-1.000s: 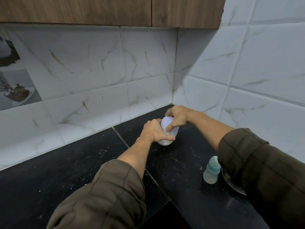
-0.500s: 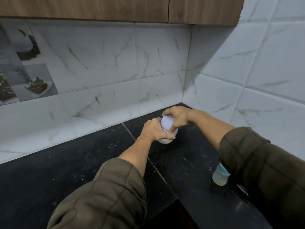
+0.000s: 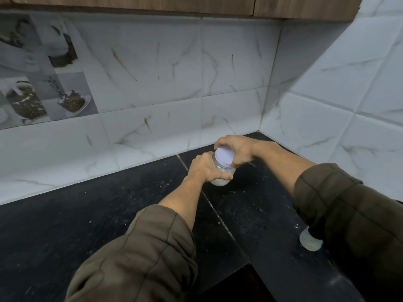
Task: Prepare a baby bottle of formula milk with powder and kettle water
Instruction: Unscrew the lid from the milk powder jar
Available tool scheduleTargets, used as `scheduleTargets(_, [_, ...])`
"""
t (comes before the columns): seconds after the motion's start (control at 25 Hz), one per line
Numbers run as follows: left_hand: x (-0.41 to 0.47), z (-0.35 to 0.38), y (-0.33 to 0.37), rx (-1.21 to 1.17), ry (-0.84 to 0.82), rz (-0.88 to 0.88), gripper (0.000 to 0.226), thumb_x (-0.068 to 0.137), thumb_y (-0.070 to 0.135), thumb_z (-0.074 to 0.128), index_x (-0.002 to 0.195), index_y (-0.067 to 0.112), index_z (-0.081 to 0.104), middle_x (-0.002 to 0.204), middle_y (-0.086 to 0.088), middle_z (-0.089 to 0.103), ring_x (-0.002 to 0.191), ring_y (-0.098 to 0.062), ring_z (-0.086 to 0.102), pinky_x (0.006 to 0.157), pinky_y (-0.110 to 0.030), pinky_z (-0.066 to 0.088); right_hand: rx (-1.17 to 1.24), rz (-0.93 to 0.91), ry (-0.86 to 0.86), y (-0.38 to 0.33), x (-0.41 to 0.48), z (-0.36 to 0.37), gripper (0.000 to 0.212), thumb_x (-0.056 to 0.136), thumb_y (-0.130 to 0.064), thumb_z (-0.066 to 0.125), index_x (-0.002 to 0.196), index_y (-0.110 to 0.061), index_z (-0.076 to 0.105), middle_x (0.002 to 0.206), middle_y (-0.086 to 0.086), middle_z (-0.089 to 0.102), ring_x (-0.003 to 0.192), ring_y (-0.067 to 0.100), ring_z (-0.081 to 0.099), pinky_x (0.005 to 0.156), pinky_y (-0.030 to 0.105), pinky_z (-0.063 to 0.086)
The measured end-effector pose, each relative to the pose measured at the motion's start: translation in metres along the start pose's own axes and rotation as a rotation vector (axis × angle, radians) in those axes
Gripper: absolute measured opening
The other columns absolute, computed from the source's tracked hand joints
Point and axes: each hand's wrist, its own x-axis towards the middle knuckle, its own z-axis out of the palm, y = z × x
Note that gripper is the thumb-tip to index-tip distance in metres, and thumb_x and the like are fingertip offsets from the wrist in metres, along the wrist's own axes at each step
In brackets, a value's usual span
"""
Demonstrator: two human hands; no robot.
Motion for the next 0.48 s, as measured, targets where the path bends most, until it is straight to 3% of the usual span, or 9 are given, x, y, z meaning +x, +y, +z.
scheduleTargets(0.12, [0.003, -0.001, -0.020, 0.010, 0.032, -0.079, 0.086, 0.054, 0.057, 0.093, 0.127, 0.025, 0.061, 0.113, 0.005, 0.071, 0.108, -0.020, 0.065, 0.095, -0.038, 0.053, 0.014, -0.033, 0.127, -0.003, 0.010, 0.000, 0.083, 0.074, -0.012, 0.084, 0.145, -0.029, 0.045, 0.139, -0.001, 0.049, 0.124, 0.026, 0.051, 0.100, 0.039, 0.050])
scheduleTargets(0.2, [0.004, -0.003, -0.035, -0.001, 0.091, -0.148, 0.087, 0.054, 0.059, 0.091, 0.128, 0.026, 0.061, 0.114, 0.005, 0.071, 0.111, -0.021, 0.063, 0.095, -0.037, 0.053, 0.123, 0.068, 0.200, 0.003, 0.016, 0.006, 0.088, 0.073, -0.020, 0.087, 0.149, -0.023, 0.043, 0.143, 0.003, 0.051, 0.126, 0.026, 0.053, 0.103, 0.038, 0.048])
scheduleTargets(0.32, [0.004, -0.009, -0.051, -0.041, 0.200, -0.213, 0.088, 0.052, 0.065, 0.086, 0.127, 0.028, 0.063, 0.113, 0.004, 0.073, 0.110, -0.023, 0.065, 0.096, -0.039, 0.055, 0.084, 0.214, 0.085, 0.012, 0.029, 0.039, 0.083, 0.069, -0.027, 0.088, 0.142, -0.022, 0.048, 0.133, 0.007, 0.059, 0.113, 0.028, 0.059, 0.095, 0.039, 0.053])
scheduleTargets(0.48, [0.003, -0.018, -0.072, -0.062, 0.262, -0.240, 0.085, 0.053, 0.067, 0.085, 0.124, 0.027, 0.064, 0.110, 0.004, 0.073, 0.109, -0.023, 0.066, 0.096, -0.038, 0.053, 0.026, 0.234, -0.098, 0.005, 0.056, 0.090, 0.082, 0.065, -0.032, 0.086, 0.137, -0.027, 0.048, 0.127, 0.005, 0.058, 0.107, 0.028, 0.060, 0.092, 0.046, 0.056])
